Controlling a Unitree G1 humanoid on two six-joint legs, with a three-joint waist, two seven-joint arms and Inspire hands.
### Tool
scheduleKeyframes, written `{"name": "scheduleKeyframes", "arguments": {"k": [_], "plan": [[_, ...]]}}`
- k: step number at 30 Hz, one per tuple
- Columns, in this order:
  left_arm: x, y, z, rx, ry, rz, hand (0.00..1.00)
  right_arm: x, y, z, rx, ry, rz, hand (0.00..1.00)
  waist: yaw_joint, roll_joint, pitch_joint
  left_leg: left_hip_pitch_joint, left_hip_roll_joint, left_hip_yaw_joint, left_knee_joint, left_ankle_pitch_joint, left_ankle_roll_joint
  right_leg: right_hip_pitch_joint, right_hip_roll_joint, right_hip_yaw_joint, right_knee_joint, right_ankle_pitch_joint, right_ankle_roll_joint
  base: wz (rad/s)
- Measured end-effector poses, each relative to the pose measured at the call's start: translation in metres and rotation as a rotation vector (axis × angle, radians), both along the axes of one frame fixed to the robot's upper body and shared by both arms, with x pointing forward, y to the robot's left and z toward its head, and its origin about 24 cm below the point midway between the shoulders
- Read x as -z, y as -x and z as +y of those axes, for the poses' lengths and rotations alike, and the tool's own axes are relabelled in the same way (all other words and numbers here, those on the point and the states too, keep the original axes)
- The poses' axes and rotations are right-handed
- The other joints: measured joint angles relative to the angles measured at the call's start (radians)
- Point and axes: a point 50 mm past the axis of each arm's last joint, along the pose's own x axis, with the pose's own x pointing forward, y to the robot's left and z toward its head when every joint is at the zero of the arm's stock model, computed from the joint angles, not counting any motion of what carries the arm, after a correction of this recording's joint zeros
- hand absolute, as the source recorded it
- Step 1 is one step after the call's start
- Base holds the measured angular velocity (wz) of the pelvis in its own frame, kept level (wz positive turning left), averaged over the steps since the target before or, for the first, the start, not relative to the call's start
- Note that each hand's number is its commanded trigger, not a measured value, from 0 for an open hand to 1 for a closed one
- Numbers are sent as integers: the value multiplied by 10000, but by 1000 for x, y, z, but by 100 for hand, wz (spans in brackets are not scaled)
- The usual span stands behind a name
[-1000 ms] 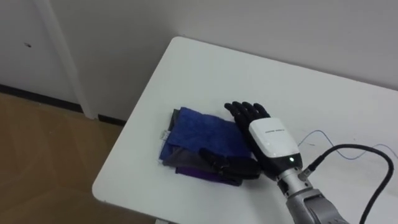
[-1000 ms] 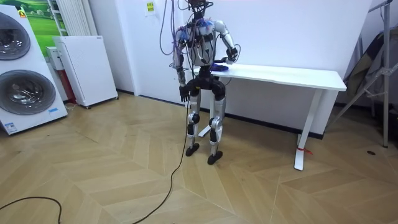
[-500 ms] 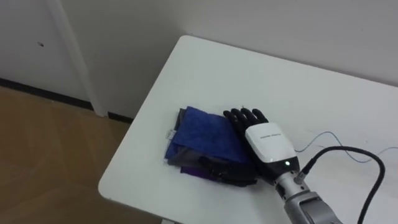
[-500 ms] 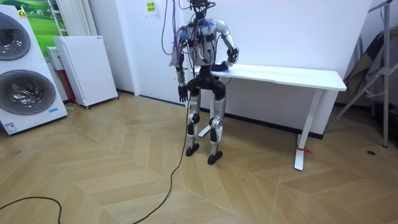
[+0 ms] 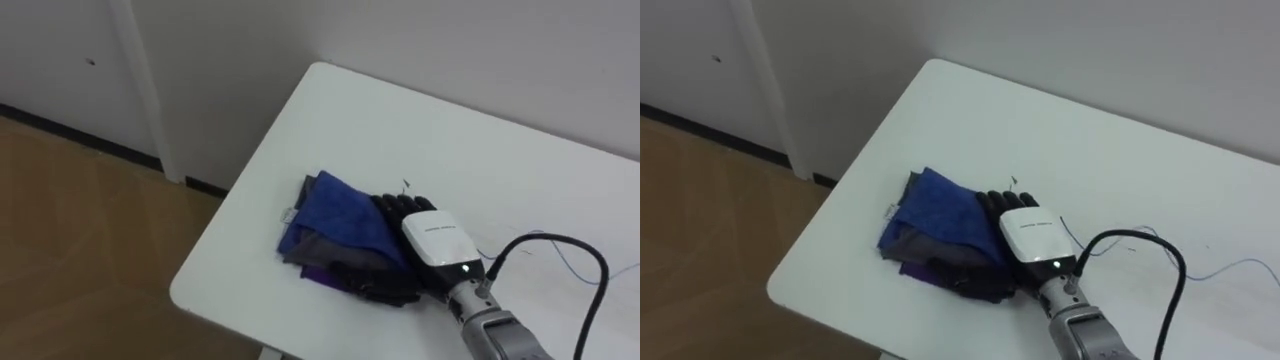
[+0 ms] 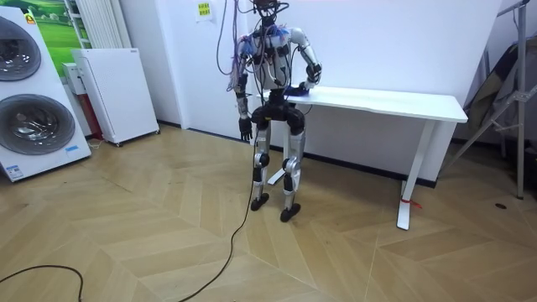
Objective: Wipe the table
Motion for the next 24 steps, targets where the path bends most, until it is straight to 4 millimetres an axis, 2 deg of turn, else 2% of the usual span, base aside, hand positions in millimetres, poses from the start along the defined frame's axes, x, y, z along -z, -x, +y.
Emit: {"name": "scheduleKeyframes", "arguments": {"k": [1,6,8,10,19,24], "plan": [[0,-1,0,9,-6,-11,0,-3,-4,0,2,-25,-204,100,-9,6,-5,-9,0,2,0,0,0,1,-4,-147,0,0,0,0],[-3,-1,4,-160,-74,-189,0,-4,-5,-3,195,-106,-588,100,-9,76,-51,-82,-10,1,-3,-3,-6,-8,-3,-180,-2,1,0,3],[-4,1,2,-181,-72,-191,0,-5,-5,-4,299,-169,-744,100,-26,206,-163,-67,-34,3,-1,-3,-5,-1,-24,-196,-2,1,0,0],[-4,1,2,-191,-85,-217,0,-4,-1,-5,443,-433,-722,100,-52,283,-191,2,-42,0,23,7,1,34,-36,-211,-2,1,1,0],[-4,0,2,-228,-95,-280,0,3,6,-23,1480,-730,-643,100,-157,325,-169,72,-65,6,5,7,3,174,-61,-238,-2,-3,6,0],[-3,2,2,-330,-170,-126,0,10,19,-29,2242,-1156,-643,100,-213,414,-151,92,-75,5,19,8,3,206,-63,-243,-2,-3,6,0]]}}
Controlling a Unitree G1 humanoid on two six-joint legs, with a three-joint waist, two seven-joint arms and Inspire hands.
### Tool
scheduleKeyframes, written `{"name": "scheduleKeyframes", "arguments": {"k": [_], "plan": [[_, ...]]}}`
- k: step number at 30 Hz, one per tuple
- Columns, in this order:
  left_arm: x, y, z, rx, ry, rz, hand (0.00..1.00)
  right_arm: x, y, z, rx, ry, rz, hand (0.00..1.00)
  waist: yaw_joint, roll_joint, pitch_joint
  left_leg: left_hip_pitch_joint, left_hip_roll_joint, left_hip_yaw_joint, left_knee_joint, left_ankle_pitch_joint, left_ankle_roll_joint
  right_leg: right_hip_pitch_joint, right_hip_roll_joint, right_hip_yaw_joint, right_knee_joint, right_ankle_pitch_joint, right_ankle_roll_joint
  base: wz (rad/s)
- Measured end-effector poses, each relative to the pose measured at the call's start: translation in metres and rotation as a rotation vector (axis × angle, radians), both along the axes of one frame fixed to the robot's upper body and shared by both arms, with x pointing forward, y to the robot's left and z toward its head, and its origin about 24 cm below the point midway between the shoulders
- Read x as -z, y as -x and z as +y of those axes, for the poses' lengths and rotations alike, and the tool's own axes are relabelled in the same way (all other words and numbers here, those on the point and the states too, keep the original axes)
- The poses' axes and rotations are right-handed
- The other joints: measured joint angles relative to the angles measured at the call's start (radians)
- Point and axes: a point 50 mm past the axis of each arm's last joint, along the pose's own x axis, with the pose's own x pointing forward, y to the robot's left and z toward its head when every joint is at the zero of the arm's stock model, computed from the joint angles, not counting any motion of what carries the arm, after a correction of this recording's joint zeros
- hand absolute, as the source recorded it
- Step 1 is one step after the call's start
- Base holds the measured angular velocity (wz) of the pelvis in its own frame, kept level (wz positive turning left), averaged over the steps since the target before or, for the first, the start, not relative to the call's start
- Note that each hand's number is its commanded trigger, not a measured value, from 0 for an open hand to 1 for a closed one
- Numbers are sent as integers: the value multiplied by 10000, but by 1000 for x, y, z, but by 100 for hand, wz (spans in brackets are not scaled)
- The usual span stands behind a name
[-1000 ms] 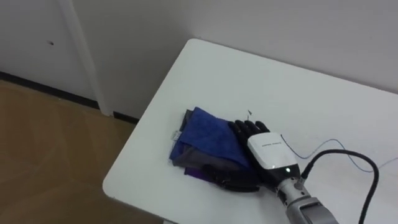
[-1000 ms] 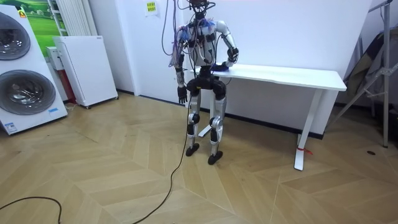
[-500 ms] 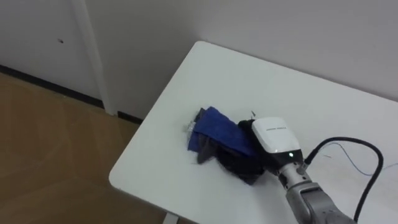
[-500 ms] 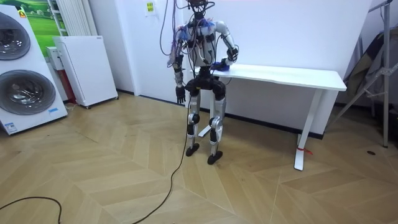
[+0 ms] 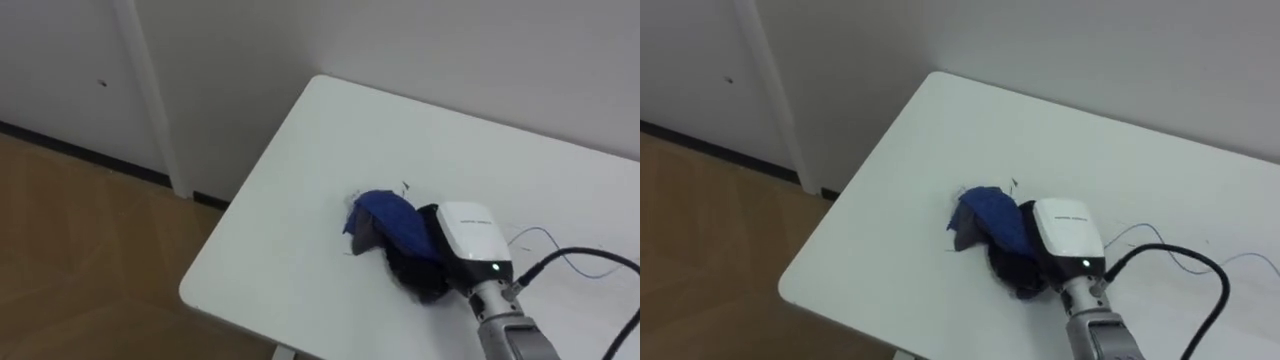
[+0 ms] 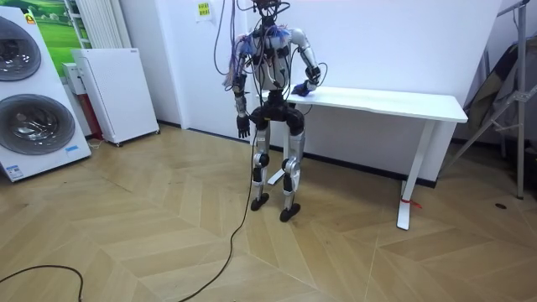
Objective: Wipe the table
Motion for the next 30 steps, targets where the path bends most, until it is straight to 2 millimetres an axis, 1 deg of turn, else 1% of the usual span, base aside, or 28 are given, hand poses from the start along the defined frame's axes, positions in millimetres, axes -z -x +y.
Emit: {"name": "scheduleKeyframes", "arguments": {"k": [2,3,4,6,8,10,13,14,15,16,18,19,20,21,22,23,24,25,26,27,28,29,30], "plan": [[1,1,-1,-7,-8,67,0,5,3,3,333,-411,92,100,-144,65,-6,16,-3,-3,13,0,0,35,-1,-1,-2,0,0,0],[1,0,-2,-12,-10,77,0,5,3,5,376,-503,87,100,-150,77,-5,34,-2,1,2,0,0,45,-1,5,-2,0,0,0],[1,0,-2,-52,-26,127,0,7,3,9,510,-728,96,100,-127,105,13,118,9,9,-22,0,1,104,5,29,-3,0,0,-7],[3,1,-6,-134,18,233,0,11,4,12,758,-1069,216,100,-142,136,2,199,23,50,-58,-3,0,146,17,108,-4,-1,1,-9],[4,2,-12,-216,124,246,0,9,-1,20,922,-1344,120,100,-68,151,32,158,49,125,-64,0,-5,52,32,122,-1,0,1,-16],[6,3,-15,-295,175,327,0,9,-6,25,1048,-1603,170,100,-85,163,45,156,71,170,-80,10,-24,3,46,119,5,0,0,-14],[5,3,-16,-368,226,244,0,8,-8,24,1222,-1952,293,100,-140,189,83,116,81,227,-86,22,-42,-52,54,118,7,-1,0,-2],[5,8,-15,-451,191,332,0,8,-9,23,1322,-2137,325,100,-157,188,83,96,82,219,-98,26,-47,-70,53,97,7,-1,1,0],[4,8,-14,-471,157,311,0,7,-9,22,1358,-2237,347,100,-206,185,82,76,82,186,-95,26,-48,-81,52,65,6,-1,1,15],[3,10,-12,-657,120,266,0,6,-10,19,1416,-2351,339,100,-392,158,86,-33,53,54,-40,28,-50,-100,43,-73,4,-1,1,25],[2,16,-8,-846,43,331,0,7,-9,7,1745,-2364,263,100,-494,151,87,-65,34,-14,-7,39,-43,-153,22,-170,5,0,1,22],[2,24,-4,-1098,-34,436,0,10,-5,-8,2217,-2239,266,100,-529,162,72,-42,17,-53,-13,42,-38,-140,13,-205,6,0,1,15],[0,31,2,-1421,-158,493,0,11,-3,-24,2853,-2161,105,100,-653,98,39,-3,-13,-148,-1,60,-14,-93,-6,-249,2,0,1,22],[-1,34,6,-1525,-258,542,0,12,1,-34,3270,-2119,94,100,-746,41,24,12,-45,-228,-7,88,-2,-43,-25,-307,-11,-1,1,41],[-3,42,15,-1639,-503,680,0,15,12,-57,4119,-1914,134,100,-939,30,22,38,-85,-278,-30,135,23,47,-68,-398,-25,-1,1,46],[-5,48,23,-1933,-745,695,0,17,24,-80,5036,-1715,129,100,-1034,-52,46,125,-94,-197,-99,160,44,139,-101,-381,-14,-1,1,40],[-7,51,27,-2156,-852,688,0,18,31,-92,5596,-1682,159,100,-1048,-18,5,153,-93,-194,-136,167,55,157,-107,-389,-1,-1,1,19],[-9,56,34,-2505,-1029,693,0,20,45,-112,6726,-1710,247,100,-1071,-63,-26,169,-96,-172,-150,167,57,174,-119,-390,7,-1,1,9],[-12,60,42,-2549,-1231,764,0,21,57,-129,7651,-1691,323,100,-1161,-134,-33,165,-94,-159,-143,167,57,180,-122,-375,15,-1,1,6],[-13,62,44,-2532,-1316,810,0,21,63,-136,8014,-1679,375,100,-1212,-174,-39,162,-92,-156,-142,167,57,184,-122,-372,16,-1,1,3],[-15,66,49,-2591,-1441,870,0,23,75,-146,8700,-1652,488,100,-1286,-242,-81,160,-85,-138,-145,167,57,184,-116,-373,13,-2,3,0],[-15,67,50,-2760,-1475,859,0,24,86,-154,9196,-1515,590,100,-1343,-278,-105,168,-80,-134,-157,167,57,217,-115,-383,12,-8,12,0],[-15,68,50,-2778,-1465,859,0,24,90,-157,9377,-1462,632,100,-1411,-290,-108,198,-76,-134,-156,167,57,261,-115,-386,5,-9,14,0]]}}
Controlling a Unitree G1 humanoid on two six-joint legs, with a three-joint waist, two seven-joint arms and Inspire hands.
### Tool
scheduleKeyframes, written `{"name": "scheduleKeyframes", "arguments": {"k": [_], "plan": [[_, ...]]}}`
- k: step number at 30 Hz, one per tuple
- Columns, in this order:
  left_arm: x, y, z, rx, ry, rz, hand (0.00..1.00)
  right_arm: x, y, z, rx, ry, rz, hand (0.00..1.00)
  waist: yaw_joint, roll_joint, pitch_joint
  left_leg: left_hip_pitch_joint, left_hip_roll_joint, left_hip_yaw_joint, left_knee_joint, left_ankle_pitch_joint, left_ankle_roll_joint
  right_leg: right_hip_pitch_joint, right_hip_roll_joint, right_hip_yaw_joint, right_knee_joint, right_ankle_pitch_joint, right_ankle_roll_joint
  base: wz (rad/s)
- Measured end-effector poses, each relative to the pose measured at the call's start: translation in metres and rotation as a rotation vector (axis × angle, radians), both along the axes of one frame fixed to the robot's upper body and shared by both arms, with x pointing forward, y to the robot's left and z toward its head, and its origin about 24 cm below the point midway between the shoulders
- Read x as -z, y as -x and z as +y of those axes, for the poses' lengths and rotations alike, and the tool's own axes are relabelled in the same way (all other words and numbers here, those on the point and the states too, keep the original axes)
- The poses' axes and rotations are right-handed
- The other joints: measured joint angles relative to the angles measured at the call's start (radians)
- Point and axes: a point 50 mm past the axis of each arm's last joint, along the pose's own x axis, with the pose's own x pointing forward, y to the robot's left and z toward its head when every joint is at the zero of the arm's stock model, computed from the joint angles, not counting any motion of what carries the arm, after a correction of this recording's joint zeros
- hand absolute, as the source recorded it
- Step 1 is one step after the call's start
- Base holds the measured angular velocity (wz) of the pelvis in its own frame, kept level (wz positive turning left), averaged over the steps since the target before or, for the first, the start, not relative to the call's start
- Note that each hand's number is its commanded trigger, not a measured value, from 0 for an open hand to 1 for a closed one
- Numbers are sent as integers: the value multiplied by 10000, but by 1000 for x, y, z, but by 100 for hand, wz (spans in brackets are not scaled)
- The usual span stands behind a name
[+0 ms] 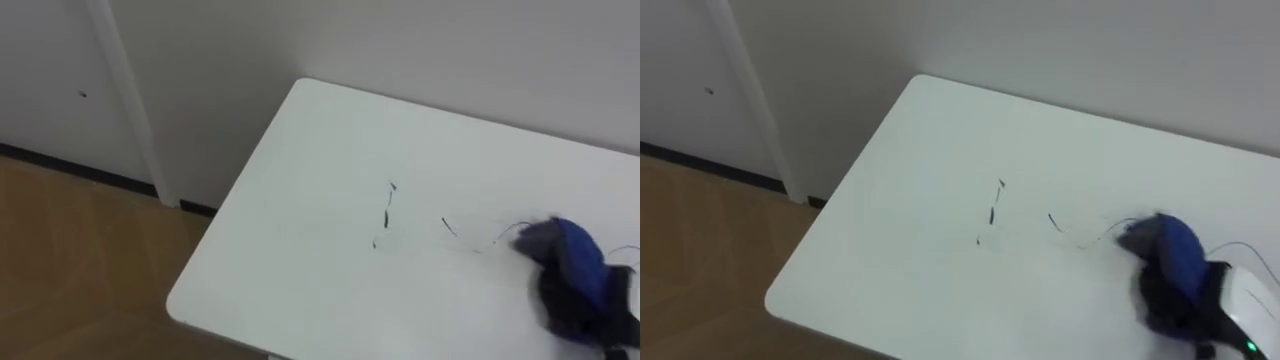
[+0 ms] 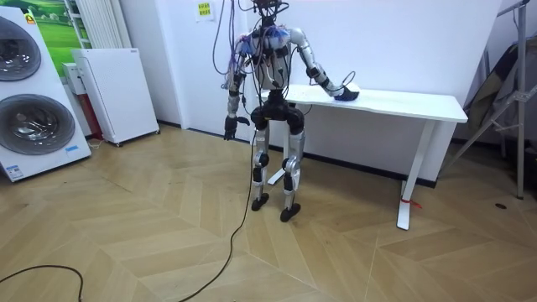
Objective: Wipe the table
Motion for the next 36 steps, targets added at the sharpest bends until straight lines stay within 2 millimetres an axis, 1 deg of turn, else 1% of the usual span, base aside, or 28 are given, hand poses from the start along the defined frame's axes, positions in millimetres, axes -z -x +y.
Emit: {"name": "scheduleKeyframes", "arguments": {"k": [1,2,4,5,6,9,11,12,13,14,15,16,17,18,19,20,22,23,24,27,28,29,30,31,32,33,35,36], "plan": [[1,-1,-2,-15,44,-15,0,1,7,-3,303,46,100,100,-103,-12,6,107,18,3,-19,-1,0,101,1,52,4,-5,7,0],[2,-4,-4,-20,106,-98,0,2,13,-4,511,79,152,100,-130,-15,7,177,79,59,-11,-16,0,180,7,116,2,-16,26,0],[4,-9,-9,-28,227,-216,0,3,16,-4,581,116,193,100,-158,-17,11,195,42,83,-12,-47,-23,222,32,214,-7,-17,27,-10],[6,-13,-13,-24,334,-323,0,2,12,-2,505,185,199,100,-86,-12,8,195,33,82,11,-62,-42,228,49,230,-3,-21,34,-16],[6,-15,-15,-17,388,-374,0,3,12,-1,469,233,296,100,-90,-11,7,175,35,85,29,-62,-45,226,52,220,-3,-22,36,-15],[10,-26,-25,317,637,-505,0,0,-1,6,188,343,272,100,62,22,9,103,55,190,109,-41,-86,86,61,256,-2,-25,39,-18],[13,-26,-30,629,737,-194,0,-4,-19,17,-711,670,423,100,421,121,26,61,77,236,112,-31,-104,-69,116,308,10,-16,21,-53],[14,-25,-31,712,761,-129,0,-6,-26,23,-1138,784,433,100,499,158,45,25,85,214,136,-31,-104,-147,142,337,14,7,-16,-52],[15,-26,-34,790,805,-74,0,-9,-39,36,-2036,1004,422,100,578,192,58,-101,103,166,178,-17,-126,-307,193,437,42,47,-82,-36],[15,-28,-36,909,827,-57,0,-12,-54,53,-3076,1278,418,100,718,210,77,-205,132,171,174,3,-155,-462,243,531,53,95,-161,-27],[15,-31,-36,992,822,-77,0,-14,-62,62,-3661,1441,404,100,806,221,117,-229,146,166,164,21,-171,-509,260,537,52,120,-201,-14],[15,-34,-38,1208,810,-68,0,-20,-79,80,-4870,1725,383,100,911,230,205,-248,157,129,145,52,-212,-540,283,538,47,130,-218,0],[16,-38,-40,1357,841,-108,0,-23,-91,98,-5909,1846,391,100,1101,249,205,-312,160,132,141,77,-236,-609,298,553,42,124,-230,6],[16,-40,-41,1412,850,-137,0,-25,-97,106,-6324,1870,370,100,1181,252,207,-358,154,116,141,103,-234,-635,301,553,31,111,-252,10],[16,-43,-42,1534,876,-197,0,-28,-109,120,-6961,1835,271,100,1335,260,239,-389,145,85,115,150,-227,-669,301,552,27,99,-271,16],[15,-44,-44,1641,901,-203,0,-30,-118,132,-7447,1723,218,100,1472,259,246,-391,117,14,65,189,-226,-715,295,549,14,69,-292,19],[16,-42,-45,1681,939,-139,0,-32,-124,139,-7747,1663,161,100,1606,246,245,-412,36,-153,-1,264,-203,-694,237,449,7,-27,-270,33],[16,-37,-44,1647,934,-26,0,-33,-126,138,-7767,1664,173,100,1591,238,241,-422,-28,-273,8,271,-190,-639,216,469,0,-83,-246,40],[16,-34,-44,1629,917,37,0,-33,-125,137,-7725,1627,184,100,1581,237,236,-428,-45,-274,28,268,-185,-623,203,489,-1,-106,-237,36],[15,-27,-40,1589,826,239,0,-30,-121,127,-7358,1208,24,100,1476,201,213,-482,-90,-332,24,274,-175,-625,160,333,-38,-124,-214,23],[15,-25,-39,1589,805,287,0,-27,-117,123,-7128,982,-60,100,1350,202,198,-475,-106,-332,27,278,-169,-563,139,224,-26,-129,-207,37],[14,-21,-38,1578,801,363,0,-23,-112,117,-6823,866,-160,100,1135,204,197,-464,-131,-324,69,278,-165,-463,116,200,-8,-131,-204,46],[14,-21,-38,1576,800,343,0,-21,-108,112,-6610,838,-186,100,1037,205,174,-464,-146,-310,76,278,-161,-415,98,210,5,-137,-193,54],[14,-22,-38,1590,810,273,0,-18,-100,102,-6054,751,-208,100,894,197,140,-443,-171,-233,67,294,-128,-323,57,225,5,-144,-178,42],[13,-22,-36,1457,791,179,0,-14,-91,90,-5338,485,-189,100,852,174,95,-361,-171,-82,-37,317,-86,-265,25,237,10,-163,-146,29],[13,-21,-34,1332,755,142,0,-12,-85,85,-4955,341,-177,100,858,156,51,-348,-171,-69,-71,319,-80,-265,20,242,9,-164,-144,7],[10,-18,-24,789,459,10,0,-6,-65,62,-3510,20,-170,100,778,95,17,-320,-177,-62,-24,303,-51,-212,17,232,25,-157,-133,0],[9,-17,-22,637,369,-36,0,-4,-58,55,-3085,-100,-164,100,745,90,18,-302,-178,-62,-8,289,-37,-176,17,230,21,-155,-131,5]]}}
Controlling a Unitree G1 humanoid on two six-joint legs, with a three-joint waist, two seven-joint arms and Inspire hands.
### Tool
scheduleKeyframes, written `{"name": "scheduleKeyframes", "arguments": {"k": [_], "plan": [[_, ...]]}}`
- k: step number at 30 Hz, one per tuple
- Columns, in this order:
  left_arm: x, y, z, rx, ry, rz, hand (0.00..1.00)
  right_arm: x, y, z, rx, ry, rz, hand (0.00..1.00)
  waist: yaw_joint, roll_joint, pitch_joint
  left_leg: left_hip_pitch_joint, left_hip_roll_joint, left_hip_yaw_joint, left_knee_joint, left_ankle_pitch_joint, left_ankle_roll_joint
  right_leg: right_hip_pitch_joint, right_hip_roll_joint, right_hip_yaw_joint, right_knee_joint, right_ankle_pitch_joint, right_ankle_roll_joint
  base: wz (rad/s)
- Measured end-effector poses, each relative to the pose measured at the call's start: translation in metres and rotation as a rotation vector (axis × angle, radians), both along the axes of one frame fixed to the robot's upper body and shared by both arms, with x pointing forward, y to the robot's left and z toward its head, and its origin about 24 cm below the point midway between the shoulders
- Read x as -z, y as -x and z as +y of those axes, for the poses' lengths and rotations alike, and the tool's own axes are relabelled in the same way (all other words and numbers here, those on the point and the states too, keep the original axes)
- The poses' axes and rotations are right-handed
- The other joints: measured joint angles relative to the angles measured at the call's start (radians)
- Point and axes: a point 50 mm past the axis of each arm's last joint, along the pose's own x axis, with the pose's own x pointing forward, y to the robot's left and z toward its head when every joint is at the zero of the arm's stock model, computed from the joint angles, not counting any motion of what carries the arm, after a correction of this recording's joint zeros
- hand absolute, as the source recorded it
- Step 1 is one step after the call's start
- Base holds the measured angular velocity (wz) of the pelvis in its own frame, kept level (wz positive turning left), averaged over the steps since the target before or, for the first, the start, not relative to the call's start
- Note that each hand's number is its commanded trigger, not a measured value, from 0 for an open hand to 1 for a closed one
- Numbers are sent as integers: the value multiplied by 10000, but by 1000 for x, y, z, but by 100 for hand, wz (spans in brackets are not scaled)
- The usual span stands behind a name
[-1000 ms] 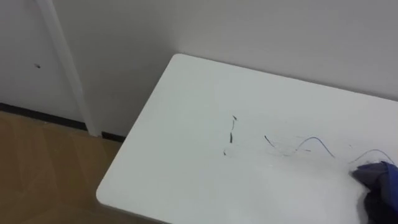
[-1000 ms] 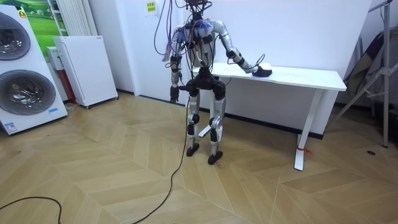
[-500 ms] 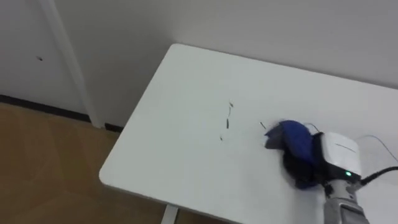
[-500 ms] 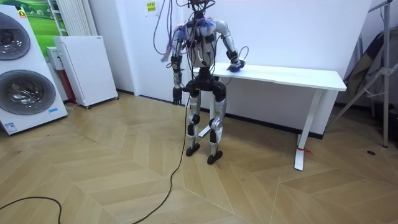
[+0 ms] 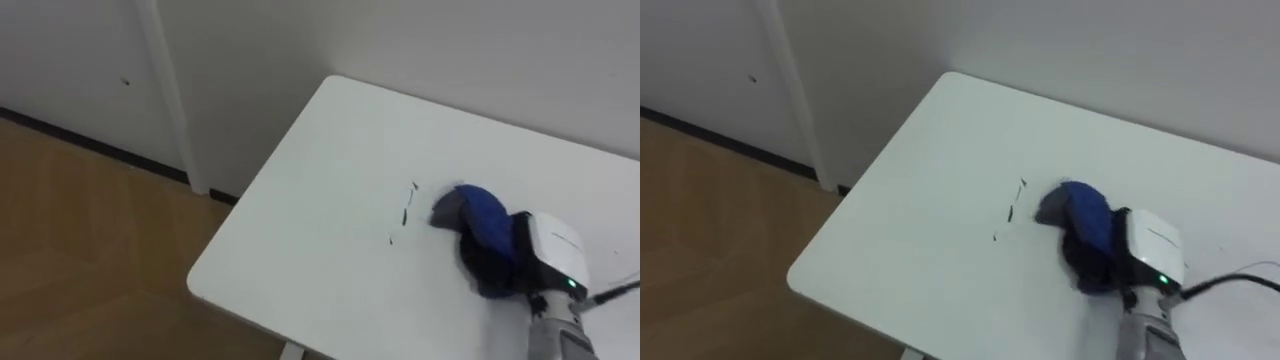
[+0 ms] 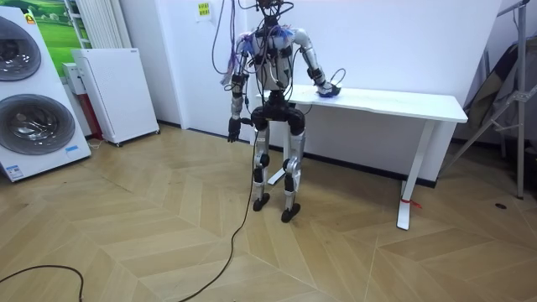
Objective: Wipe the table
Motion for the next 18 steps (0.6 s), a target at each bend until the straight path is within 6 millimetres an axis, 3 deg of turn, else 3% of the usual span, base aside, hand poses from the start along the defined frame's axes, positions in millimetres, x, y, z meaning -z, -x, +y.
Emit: {"name": "scheduleKeyframes", "arguments": {"k": [5,9,12,15,18], "plan": [[-4,18,10,-691,-382,147,0,4,47,-45,2596,-2,363,100,-513,32,-75,141,-23,-38,72,-109,48,260,-19,6,9,-5,16,1],[-4,22,8,-807,-349,246,0,5,66,-57,3300,122,696,100,-600,24,-75,337,-15,-8,161,-166,26,466,-13,4,5,-20,53,-8],[-2,21,5,-701,-285,296,0,5,61,-55,3335,151,744,100,-478,28,-75,402,-5,39,176,-173,-2,492,-10,14,-5,-58,107,-16],[0,23,0,-454,-163,527,0,2,46,-48,3171,256,716,100,-95,92,-61,397,30,181,169,-144,-45,373,19,106,-16,-105,39,-31],[2,22,-5,-273,-50,604,0,3,26,-27,2644,-102,657,100,347,115,-33,359,137,316,155,-128,-85,156,82,287,29,-152,-33,-29]]}}
